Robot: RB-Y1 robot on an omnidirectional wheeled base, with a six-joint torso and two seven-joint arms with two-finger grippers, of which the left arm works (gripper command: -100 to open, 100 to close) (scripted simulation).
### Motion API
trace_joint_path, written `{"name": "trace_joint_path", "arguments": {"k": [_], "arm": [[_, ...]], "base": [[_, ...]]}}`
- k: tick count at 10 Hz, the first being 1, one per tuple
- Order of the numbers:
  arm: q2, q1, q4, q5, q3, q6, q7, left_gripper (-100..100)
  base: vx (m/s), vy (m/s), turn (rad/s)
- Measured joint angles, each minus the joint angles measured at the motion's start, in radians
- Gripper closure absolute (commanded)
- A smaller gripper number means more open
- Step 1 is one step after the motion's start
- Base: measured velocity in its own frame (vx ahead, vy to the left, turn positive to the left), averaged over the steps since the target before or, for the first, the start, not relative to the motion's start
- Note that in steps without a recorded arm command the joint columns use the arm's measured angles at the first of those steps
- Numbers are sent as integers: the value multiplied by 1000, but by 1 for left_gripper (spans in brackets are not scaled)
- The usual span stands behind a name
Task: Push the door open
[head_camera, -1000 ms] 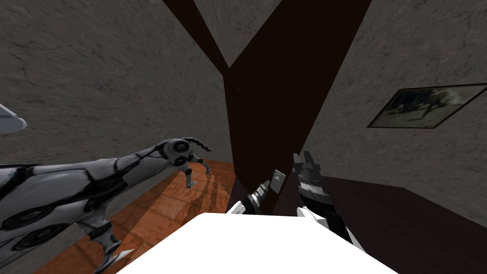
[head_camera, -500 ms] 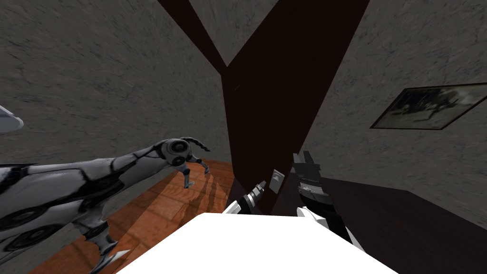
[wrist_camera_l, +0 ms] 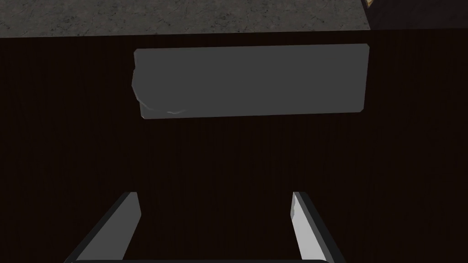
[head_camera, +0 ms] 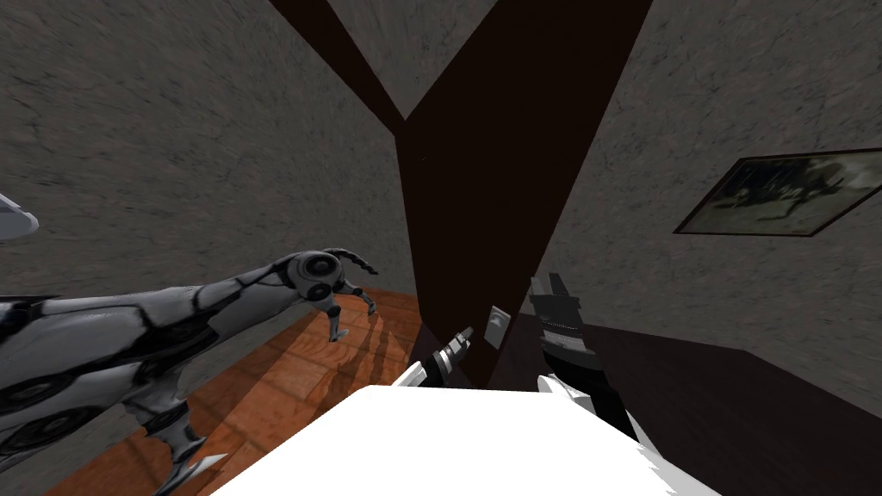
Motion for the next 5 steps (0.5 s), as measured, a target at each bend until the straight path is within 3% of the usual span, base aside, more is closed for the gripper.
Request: {"name": "trace_joint_path", "arguments": {"k": [2,4,5], "arm": [[9,0,20,0,11,-27,4,-100],[28,-17,64,3,31,-73,17,-100],[46,-17,69,3,38,-94,27,-100]], "base": [[25,-70,15],[18,-99,21],[24,-85,23]]}}
